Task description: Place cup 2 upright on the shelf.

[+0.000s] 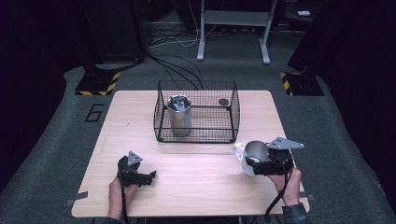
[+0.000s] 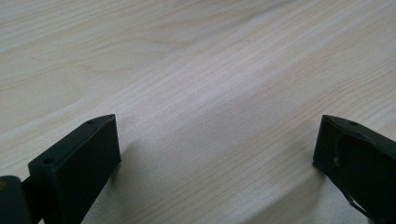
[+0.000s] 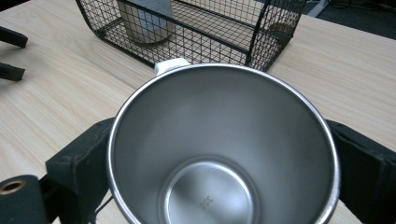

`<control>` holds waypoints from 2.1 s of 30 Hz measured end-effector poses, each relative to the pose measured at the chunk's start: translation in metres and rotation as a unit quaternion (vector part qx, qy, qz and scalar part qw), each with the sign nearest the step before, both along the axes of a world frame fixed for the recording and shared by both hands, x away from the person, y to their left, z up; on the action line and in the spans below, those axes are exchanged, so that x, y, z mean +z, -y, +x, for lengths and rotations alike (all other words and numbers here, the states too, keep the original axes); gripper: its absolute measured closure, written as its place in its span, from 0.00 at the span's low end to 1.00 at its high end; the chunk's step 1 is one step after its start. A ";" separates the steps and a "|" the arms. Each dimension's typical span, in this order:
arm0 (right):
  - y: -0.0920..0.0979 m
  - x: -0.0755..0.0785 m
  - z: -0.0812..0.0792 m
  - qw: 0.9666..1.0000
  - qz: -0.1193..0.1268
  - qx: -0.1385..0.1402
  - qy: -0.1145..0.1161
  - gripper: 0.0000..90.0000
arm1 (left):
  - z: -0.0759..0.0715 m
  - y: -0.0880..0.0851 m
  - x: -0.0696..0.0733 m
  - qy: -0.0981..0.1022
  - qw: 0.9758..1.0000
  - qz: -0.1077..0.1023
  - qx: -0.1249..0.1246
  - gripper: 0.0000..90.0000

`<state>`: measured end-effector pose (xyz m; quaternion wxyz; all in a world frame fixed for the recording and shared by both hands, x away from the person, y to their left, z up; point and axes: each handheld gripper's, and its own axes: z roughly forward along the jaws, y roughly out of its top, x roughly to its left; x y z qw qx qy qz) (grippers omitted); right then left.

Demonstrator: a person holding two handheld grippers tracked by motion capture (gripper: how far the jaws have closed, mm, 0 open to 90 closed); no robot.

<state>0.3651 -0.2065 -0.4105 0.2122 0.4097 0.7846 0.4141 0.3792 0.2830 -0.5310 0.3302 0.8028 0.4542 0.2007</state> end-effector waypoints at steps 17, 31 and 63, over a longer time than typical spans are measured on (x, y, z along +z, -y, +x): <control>-0.021 0.021 0.011 1.000 -0.001 0.020 0.015 0.06 | 0.000 0.001 -0.001 0.007 1.000 -0.003 0.005 0.01; -0.035 0.033 0.025 0.999 -0.007 0.029 0.024 0.06 | 0.000 0.001 -0.001 0.009 1.000 -0.002 0.004 0.01; -0.053 0.073 0.048 0.998 -0.009 0.043 0.046 0.06 | 0.000 0.001 0.000 0.009 1.000 0.002 0.004 0.01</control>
